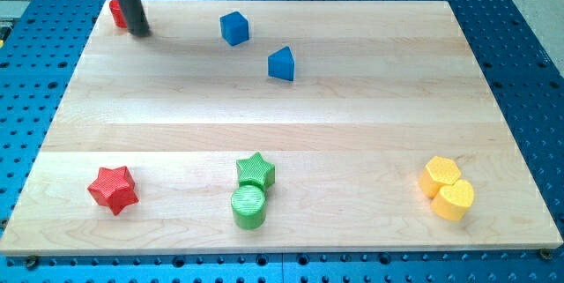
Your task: Push the red star diagonal to the green star
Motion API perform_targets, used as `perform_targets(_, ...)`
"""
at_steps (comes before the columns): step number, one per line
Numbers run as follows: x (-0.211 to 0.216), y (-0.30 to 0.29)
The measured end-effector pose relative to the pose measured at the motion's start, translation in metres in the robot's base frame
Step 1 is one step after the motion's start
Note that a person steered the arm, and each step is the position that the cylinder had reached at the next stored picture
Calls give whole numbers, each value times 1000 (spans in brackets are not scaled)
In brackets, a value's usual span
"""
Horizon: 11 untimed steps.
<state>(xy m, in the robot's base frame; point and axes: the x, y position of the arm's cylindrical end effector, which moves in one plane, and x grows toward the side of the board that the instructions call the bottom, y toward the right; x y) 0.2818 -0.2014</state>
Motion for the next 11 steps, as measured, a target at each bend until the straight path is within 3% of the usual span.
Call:
perform_targets(2,212,99)
perform_targets(3,271,79)
perform_targets(4,298,44)
perform_targets(5,268,13)
perform_targets(6,296,24)
perform_targets(7,300,-7)
perform_targets(8,212,-17)
perform_targets(9,253,-14)
perform_targets(10,291,-56)
perform_targets(11,206,-66)
